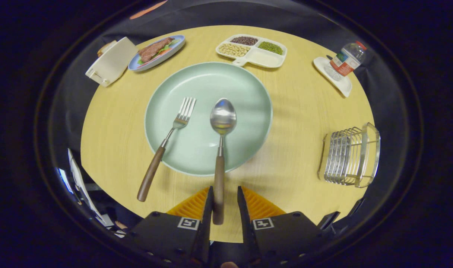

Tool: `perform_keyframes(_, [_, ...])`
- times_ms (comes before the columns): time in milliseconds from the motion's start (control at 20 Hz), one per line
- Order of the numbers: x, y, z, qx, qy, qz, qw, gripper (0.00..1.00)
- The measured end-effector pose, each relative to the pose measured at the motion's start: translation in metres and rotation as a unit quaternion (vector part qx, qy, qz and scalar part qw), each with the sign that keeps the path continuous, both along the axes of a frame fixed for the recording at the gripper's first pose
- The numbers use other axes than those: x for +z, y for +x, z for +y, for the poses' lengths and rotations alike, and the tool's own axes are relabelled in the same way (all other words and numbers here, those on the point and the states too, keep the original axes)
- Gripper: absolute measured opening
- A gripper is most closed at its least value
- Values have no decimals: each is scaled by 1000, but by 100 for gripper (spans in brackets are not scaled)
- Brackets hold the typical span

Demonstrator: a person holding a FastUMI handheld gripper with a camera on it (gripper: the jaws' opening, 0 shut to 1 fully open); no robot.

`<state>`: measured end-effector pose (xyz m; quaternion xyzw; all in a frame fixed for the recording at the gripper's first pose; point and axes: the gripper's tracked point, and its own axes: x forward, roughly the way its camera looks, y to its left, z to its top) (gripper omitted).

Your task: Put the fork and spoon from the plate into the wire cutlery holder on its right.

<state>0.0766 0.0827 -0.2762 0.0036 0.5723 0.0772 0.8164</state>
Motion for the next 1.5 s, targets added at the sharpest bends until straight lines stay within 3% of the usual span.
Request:
perform_keyframes(50, [-2,-2,0,1,2,5,1000,37])
perform_keyframes(150, [4,-4,-1,-2,3,10,1000,11])
perform_keyframes(200, [0,-5,-2,0,4,11,1000,11])
perform_keyframes(250, [2,-7,0,-4,12,13,1000,3])
perform_keyframes(450, [19,-15,-2,-10,44,11,999,1])
perform_keyframes(850, [100,-41,-40,-21,115,-19,993,1])
perform_keyframes(1050, [137,-58,-89,-51,127,-35,990,1])
perform_keyframes(1200, [150,-68,-142,-73,102,-43,991,1])
perform_keyframes(1500, [133,-89,-201,-110,99,-1,989,1])
